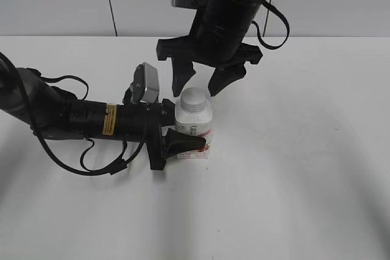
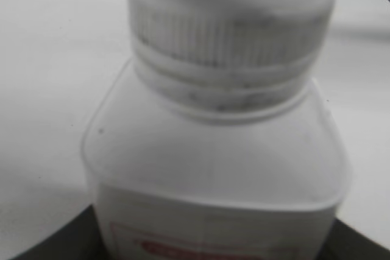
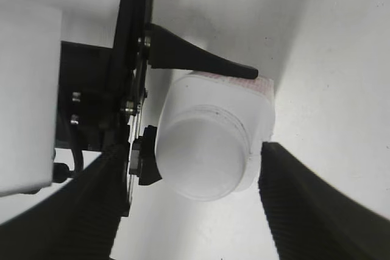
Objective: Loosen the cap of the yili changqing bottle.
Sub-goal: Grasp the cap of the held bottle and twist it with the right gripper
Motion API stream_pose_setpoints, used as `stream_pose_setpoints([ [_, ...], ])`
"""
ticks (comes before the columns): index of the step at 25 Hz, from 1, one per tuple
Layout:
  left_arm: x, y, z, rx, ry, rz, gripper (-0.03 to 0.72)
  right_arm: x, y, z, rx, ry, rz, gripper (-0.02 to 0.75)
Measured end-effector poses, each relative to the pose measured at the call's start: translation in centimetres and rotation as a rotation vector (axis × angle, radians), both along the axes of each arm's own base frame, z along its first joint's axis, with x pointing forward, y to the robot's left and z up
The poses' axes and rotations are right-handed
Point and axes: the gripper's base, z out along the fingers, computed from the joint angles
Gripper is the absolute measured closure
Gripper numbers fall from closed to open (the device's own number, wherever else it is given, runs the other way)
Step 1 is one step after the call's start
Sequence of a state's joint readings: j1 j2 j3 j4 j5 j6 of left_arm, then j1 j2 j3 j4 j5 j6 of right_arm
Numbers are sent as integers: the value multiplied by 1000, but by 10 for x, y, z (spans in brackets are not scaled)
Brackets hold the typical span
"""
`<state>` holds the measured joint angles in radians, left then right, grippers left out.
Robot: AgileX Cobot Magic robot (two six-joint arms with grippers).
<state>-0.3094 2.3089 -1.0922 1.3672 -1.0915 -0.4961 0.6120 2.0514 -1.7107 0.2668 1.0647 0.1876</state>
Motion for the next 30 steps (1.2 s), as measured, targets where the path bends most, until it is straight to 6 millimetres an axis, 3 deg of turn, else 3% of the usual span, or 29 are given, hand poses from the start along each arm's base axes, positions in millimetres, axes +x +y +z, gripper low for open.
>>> stream_pose_setpoints([
  [18, 0, 0, 0, -1, 2, 5, 294, 4, 4, -12, 17, 31, -66, 204],
  [30, 0, 0, 0, 0, 2, 5, 295, 3, 4, -21, -13, 76, -63, 262],
])
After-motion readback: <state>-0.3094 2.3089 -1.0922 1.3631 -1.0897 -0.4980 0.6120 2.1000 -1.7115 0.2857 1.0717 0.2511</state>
